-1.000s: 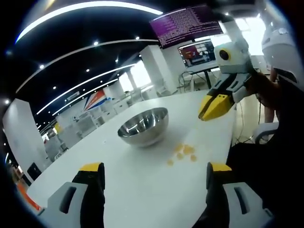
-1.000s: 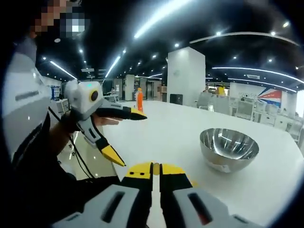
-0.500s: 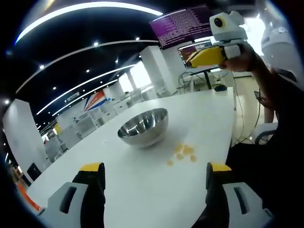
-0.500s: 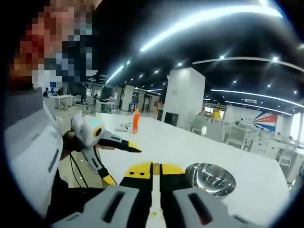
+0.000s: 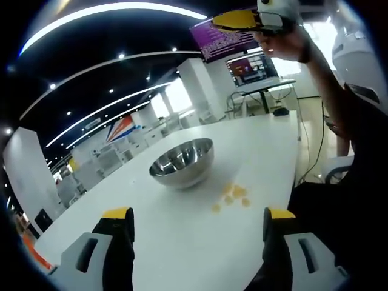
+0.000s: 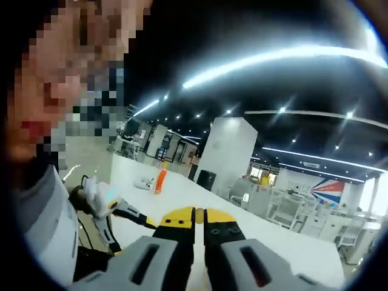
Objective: Pick up the QQ candy scattered on the table and place it into the stainless steel bowl on the table
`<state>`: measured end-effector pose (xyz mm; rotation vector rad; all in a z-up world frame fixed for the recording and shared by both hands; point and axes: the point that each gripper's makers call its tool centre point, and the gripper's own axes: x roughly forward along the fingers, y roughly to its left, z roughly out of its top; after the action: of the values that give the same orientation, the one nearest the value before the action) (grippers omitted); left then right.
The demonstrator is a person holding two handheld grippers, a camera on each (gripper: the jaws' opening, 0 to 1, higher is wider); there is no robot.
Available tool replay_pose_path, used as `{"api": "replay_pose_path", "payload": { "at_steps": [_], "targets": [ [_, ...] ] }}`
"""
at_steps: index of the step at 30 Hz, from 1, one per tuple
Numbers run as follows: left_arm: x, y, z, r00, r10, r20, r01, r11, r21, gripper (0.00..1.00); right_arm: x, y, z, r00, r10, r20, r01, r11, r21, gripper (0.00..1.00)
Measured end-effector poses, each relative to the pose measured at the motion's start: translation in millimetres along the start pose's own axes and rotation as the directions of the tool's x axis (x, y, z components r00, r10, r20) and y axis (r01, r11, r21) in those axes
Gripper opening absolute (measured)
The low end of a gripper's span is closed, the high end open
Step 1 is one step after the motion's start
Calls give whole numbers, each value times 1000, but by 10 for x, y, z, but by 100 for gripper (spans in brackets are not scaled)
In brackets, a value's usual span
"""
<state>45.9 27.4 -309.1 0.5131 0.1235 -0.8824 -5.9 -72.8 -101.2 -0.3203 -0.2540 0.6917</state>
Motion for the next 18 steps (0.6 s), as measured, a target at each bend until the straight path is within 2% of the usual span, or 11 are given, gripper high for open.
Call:
{"api": "replay_pose_path", "payload": {
  "at_steps": [5,9,12,13,14,15,18],
  "targets": [
    [5,-12,11,1000,-3,3,3,1000,0,88,133,-211,29,998,-56,-9,55,997,-60,4],
    [4,-5,7,1000,1,3,-1,1000,-1,88,273,-493,-154,990,-131,-58,127,990,-64,4],
    [0,-5,8,1000,2,4,-2,1000,-5,88,372,-579,-292,984,-158,-82,151,985,-84,4],
    [-1,-4,4,1000,2,3,-2,1000,-5,88,405,-612,-365,981,-166,-97,158,984,-88,4],
    [-2,1,-4,1000,4,0,-4,1000,-4,88,482,-791,-469,980,-169,-106,160,984,-83,4],
    [-4,4,-7,1000,5,-1,-5,1000,-4,88,522,-863,-543,978,-172,-116,164,984,-75,4],
    [-7,7,-6,1000,4,0,-4,1000,-6,88,592,-1007,-758,968,-194,-158,188,981,-53,5]
  ]
}}
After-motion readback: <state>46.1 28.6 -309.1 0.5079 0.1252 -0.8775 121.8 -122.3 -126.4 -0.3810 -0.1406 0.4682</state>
